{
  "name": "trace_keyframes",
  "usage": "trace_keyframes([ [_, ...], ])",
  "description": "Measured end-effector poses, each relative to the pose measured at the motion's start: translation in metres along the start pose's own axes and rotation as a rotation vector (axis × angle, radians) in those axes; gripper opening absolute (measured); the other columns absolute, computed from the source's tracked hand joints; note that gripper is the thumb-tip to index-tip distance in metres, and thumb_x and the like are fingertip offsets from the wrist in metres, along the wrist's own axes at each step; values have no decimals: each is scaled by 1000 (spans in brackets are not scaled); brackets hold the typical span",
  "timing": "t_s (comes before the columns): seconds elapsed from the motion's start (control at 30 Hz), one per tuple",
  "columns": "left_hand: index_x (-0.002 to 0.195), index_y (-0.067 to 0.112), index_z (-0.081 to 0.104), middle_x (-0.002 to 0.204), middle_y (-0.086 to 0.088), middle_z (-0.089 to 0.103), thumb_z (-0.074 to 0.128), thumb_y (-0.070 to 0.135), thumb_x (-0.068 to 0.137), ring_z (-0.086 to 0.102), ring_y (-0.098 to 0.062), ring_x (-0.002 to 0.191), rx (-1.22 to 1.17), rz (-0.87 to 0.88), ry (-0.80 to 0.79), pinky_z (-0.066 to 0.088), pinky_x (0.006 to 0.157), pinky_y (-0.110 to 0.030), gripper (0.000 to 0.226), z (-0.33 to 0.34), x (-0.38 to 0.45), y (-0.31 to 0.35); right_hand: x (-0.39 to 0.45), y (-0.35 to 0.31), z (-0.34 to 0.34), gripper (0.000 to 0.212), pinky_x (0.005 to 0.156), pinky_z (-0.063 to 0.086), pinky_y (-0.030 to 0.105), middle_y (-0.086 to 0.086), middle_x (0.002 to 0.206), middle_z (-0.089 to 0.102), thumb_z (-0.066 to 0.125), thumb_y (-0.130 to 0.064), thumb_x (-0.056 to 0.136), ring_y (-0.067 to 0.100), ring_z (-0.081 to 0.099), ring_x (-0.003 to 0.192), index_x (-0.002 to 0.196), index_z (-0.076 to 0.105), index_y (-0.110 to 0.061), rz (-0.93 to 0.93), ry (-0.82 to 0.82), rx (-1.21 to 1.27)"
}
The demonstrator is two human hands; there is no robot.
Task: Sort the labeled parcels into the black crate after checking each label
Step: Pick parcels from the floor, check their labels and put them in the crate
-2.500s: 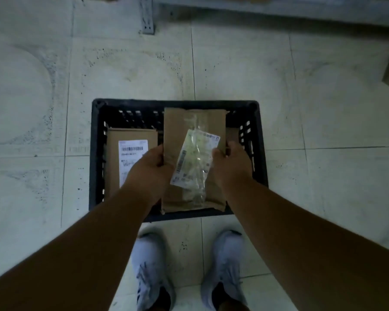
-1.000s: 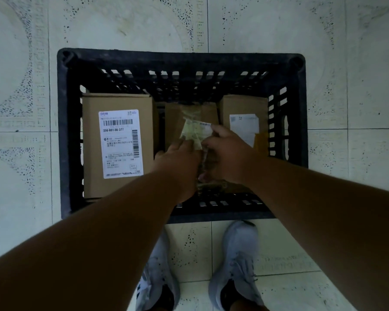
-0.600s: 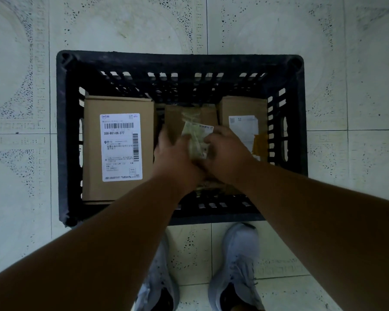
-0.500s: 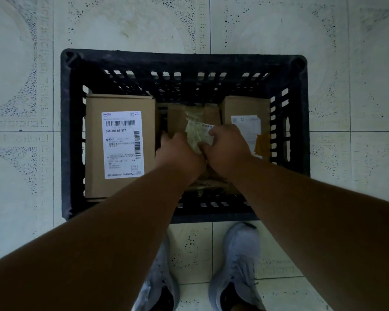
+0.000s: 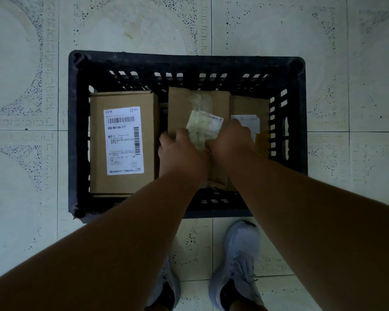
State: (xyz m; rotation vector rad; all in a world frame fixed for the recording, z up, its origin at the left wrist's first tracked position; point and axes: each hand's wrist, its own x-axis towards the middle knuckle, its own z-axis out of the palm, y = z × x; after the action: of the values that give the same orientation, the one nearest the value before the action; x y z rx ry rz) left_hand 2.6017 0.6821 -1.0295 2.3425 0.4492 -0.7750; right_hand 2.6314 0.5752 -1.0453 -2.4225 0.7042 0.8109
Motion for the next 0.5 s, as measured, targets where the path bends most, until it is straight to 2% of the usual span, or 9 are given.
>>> trace_keyframes([
  [0.07, 153, 20, 28, 162, -19, 7, 54, 45, 95, 16, -42, 146, 140, -21, -115, 28, 113, -49, 69, 6, 0, -2, -2, 4, 7, 56, 96, 44, 39, 18, 129, 48, 71, -26, 86, 32, 51, 116, 131, 44, -6, -54, -18, -121],
  [0.13, 158, 21, 12, 163, -21, -14, 57, 42, 94, 1, -41, 150, 294, -39, -225, 25, 115, -48, 81, 12, 0, -5, -1, 9, 15, 64, 99, 42, 39, 19, 135, 42, 69, -26, 88, 34, 48, 120, 139, 38, -5, -105, -25, -235],
  [0.2, 159, 17, 1, 159, -19, -31, 62, 40, 93, -13, -38, 151, 451, 8, -234, 26, 116, -47, 93, 17, 2, -8, 1, 14, 22, 69, 102, 41, 40, 20, 142, 34, 64, -26, 93, 35, 42, 126, 147, 29, -2, -168, -5, -332],
  [0.27, 158, 10, -2, 158, -15, -36, 58, 40, 96, -23, -33, 149, 533, 79, -203, 26, 116, -47, 92, 22, 4, -11, 4, 18, 24, 68, 102, 41, 42, 21, 142, 32, 61, -27, 96, 35, 41, 126, 149, 28, -1, -224, 0, -388],
  [0.37, 157, 11, 13, 160, -11, -33, 61, 41, 94, -20, -30, 150, 450, 78, -157, 29, 114, -45, 85, 25, 10, -10, 11, 18, 23, 59, 98, 44, 44, 19, 139, 35, 63, -27, 94, 36, 45, 121, 142, 38, -5, -238, 0, -385],
  [0.43, 154, 21, 27, 162, -10, -29, 66, 40, 91, -10, -34, 152, 353, 52, -127, 31, 113, -45, 77, 24, 13, -12, 12, 18, 22, 62, 96, 45, 44, 19, 138, 34, 70, -29, 89, 36, 46, 119, 140, 40, -8, -213, -11, -359],
  [0.5, 152, 25, 30, 165, -12, -17, 66, 34, 90, 8, -39, 150, 288, 12, -125, 32, 111, -47, 72, 21, 15, -15, 8, 23, 25, 65, 98, 45, 45, 19, 139, 33, 73, -32, 86, 36, 44, 121, 138, 42, -10, -274, -50, -360],
])
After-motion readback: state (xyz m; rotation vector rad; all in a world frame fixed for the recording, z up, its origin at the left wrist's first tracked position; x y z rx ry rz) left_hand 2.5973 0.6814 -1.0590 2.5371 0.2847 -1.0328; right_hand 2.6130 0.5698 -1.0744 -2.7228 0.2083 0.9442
